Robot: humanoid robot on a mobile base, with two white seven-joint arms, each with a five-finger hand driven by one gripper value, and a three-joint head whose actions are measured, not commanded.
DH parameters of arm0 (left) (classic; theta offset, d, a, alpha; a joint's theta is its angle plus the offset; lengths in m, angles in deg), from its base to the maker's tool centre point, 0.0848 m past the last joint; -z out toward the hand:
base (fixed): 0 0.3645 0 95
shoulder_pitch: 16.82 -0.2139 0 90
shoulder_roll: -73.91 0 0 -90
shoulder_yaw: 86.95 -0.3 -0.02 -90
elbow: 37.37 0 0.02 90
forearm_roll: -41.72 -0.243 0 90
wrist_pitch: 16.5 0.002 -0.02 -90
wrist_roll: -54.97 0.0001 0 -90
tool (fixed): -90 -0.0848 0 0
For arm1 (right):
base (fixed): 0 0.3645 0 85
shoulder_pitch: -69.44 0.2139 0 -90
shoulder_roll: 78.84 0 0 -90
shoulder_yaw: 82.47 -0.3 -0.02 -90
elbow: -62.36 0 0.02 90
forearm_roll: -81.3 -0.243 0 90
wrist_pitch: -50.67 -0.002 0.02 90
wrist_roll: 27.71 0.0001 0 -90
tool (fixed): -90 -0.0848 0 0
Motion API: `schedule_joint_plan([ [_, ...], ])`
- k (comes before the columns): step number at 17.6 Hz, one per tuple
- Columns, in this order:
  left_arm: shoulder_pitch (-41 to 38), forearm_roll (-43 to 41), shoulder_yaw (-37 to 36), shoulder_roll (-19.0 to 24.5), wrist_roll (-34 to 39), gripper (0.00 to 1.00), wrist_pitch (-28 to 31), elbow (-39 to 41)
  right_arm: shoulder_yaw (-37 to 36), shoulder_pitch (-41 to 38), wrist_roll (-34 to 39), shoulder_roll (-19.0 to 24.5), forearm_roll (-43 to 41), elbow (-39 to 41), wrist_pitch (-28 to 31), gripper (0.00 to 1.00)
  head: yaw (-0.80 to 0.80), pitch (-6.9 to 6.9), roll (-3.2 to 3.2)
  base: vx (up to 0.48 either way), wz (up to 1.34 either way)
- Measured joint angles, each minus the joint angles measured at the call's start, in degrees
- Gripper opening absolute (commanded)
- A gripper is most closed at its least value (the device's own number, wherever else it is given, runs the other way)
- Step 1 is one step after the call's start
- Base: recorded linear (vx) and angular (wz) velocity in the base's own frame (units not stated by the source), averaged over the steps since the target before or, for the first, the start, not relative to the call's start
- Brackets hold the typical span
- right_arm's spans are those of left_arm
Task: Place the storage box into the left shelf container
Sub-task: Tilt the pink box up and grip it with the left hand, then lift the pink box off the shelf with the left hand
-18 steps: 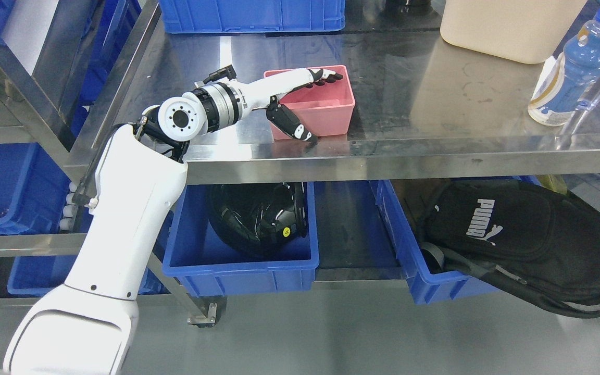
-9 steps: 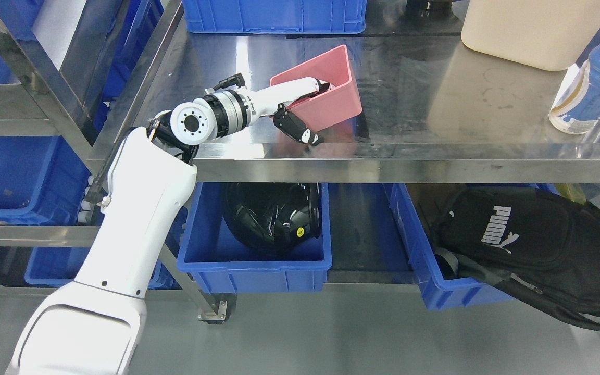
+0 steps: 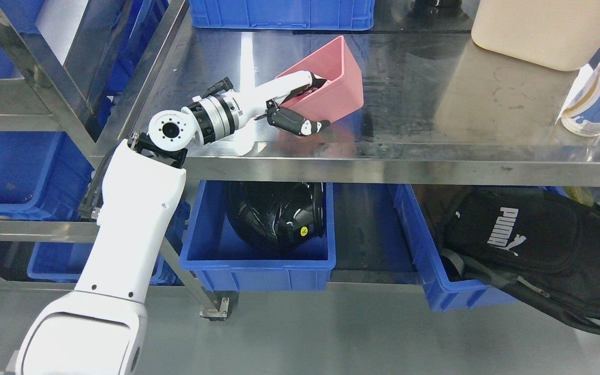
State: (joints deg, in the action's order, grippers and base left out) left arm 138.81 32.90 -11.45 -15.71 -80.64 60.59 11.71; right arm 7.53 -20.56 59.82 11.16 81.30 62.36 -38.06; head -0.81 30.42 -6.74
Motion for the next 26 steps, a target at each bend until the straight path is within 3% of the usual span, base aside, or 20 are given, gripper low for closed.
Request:
schedule_joint_plan([
  [11,-5.9,28.9,9.6,-0.3,2.9,0.01,-5.7,3.0,0.0,0.0,0.0,0.0,0.0,0.0,0.0,1.0,0.0,0.0,0.0,-0.002,-0.01],
  [26,-25.8,35.8,10.7,-0.3,15.0,0.02,-5.4,27.5,0.0,0.0,0.0,0.0,0.0,0.0,0.0,1.0,0.0,0.0,0.0,0.01,0.18],
])
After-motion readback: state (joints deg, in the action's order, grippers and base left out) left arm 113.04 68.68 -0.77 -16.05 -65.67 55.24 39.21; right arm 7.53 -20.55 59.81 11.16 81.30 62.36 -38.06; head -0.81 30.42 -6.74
